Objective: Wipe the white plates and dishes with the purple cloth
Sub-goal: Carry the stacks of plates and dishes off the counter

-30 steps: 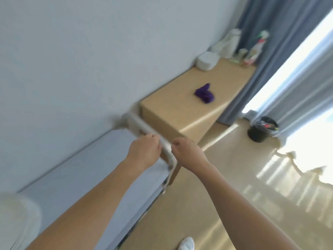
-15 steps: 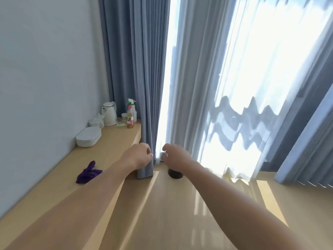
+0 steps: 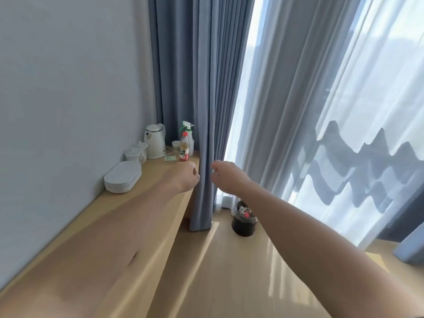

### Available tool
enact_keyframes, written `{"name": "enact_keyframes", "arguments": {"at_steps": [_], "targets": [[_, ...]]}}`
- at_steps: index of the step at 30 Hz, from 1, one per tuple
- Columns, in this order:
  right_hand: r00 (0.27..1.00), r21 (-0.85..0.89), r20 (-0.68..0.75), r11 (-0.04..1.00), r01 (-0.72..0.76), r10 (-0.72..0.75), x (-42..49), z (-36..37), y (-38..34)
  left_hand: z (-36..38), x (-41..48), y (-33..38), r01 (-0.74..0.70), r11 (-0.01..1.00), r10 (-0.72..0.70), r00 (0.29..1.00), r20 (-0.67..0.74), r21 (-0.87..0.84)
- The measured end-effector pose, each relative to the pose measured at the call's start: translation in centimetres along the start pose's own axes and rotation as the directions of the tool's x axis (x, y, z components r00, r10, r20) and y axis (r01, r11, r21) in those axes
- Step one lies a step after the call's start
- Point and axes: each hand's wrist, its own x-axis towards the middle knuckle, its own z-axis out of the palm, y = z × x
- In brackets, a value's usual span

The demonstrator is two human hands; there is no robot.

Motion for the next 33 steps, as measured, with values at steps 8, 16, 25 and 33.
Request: {"name": "enact_keyframes", "arguments": {"at_steps": [8, 16, 25, 33], "targets": [[0.987, 0.057, 0.126, 0.994, 0.096, -0.103, 12.7, 6.4, 1.6, 4.8, 9.5, -7.5, 0.193, 0.979, -0.196, 0.979, 0.049, 0.061], [0.913, 0.106, 0.288, 0.958, 0.268, -0.288, 27.4, 12.7, 4.0, 8.1, 19.0, -15.2, 0.463, 0.886, -0.463, 0.886, -0.005, 0.002], [0.781, 0.181, 0.44, 0.896, 0.406, -0.443, 40.5, 19.4, -1.6, 8.8, 21.1, -24.3, 0.772, 0.608, -0.793, 0.603, -0.089, -0.187], [0.743, 0.285, 0.502, 0.896, 0.341, -0.443, 49.8, 27.9, -6.9, 10.2, 26.2, -33.1, 0.887, 0.374, -0.922, 0.326, -0.207, -0.27]]}}
